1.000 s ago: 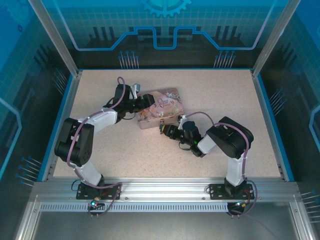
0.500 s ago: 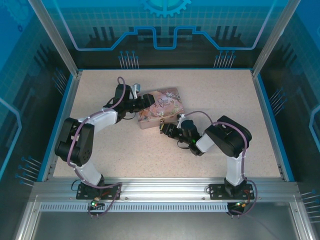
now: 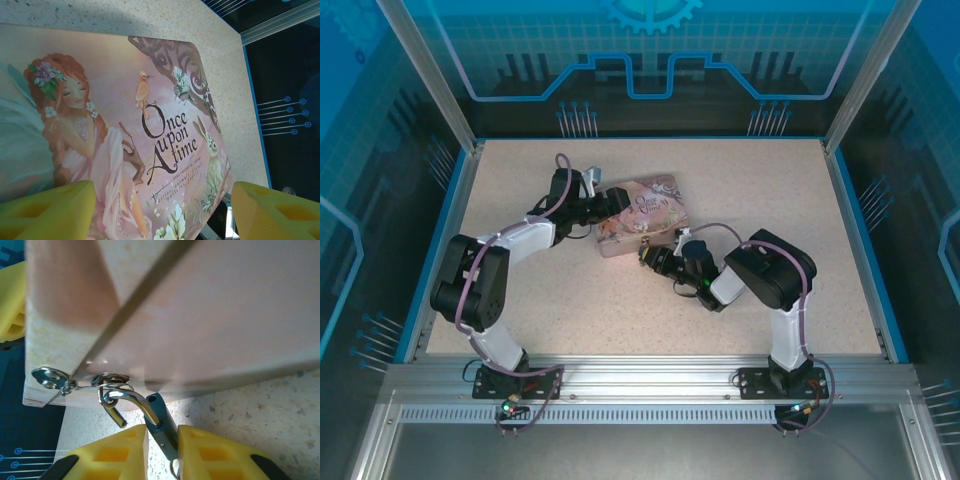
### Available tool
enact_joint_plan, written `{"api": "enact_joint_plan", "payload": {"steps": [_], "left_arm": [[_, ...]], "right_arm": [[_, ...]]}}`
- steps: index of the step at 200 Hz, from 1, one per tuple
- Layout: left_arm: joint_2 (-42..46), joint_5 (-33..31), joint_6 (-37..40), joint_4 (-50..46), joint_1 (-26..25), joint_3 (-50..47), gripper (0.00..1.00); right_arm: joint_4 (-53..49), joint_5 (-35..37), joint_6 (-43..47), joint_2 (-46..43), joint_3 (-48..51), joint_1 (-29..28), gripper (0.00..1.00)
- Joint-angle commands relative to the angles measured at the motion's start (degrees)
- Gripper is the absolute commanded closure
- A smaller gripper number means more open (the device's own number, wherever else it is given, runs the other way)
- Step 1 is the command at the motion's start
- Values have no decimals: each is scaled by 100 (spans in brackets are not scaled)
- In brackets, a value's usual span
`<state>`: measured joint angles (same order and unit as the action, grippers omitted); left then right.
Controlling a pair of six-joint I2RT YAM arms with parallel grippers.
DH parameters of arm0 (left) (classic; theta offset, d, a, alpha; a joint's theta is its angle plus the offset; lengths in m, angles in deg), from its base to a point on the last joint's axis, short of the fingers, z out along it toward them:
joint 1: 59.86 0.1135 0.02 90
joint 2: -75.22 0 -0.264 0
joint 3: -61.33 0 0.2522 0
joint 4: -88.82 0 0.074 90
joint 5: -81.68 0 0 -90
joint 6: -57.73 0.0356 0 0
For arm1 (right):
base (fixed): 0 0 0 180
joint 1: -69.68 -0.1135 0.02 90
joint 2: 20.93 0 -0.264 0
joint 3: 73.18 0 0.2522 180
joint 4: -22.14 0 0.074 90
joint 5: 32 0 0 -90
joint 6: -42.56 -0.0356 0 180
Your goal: Unlock a padlock with a key
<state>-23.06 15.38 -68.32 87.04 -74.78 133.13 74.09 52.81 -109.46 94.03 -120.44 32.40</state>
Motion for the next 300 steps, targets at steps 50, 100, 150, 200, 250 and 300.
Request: {"api": "enact_joint_plan", "payload": {"steps": [50,100,150,200,250,300], "left_arm": [[-104,104,-43,-75,-81,-60,27],[-86,80,-25,-74,-82,-136,27],[-43,44,10,-98,-82,-174,27],[168,-55,78,-78,-82,-481,27],[298,-51,24,5,-90,-748,27],[495,-35,-86,135,-169,-1044,27]], "right_arm": [[-120,-74,-18,353,-108,27,77],[-25,-24,-65,440,-124,24,79],[12,115,-134,387,-26,37,91],[3,177,-182,179,114,148,94],[-60,236,-363,-5,172,227,95],[-503,392,-674,-262,200,350,95]]}}
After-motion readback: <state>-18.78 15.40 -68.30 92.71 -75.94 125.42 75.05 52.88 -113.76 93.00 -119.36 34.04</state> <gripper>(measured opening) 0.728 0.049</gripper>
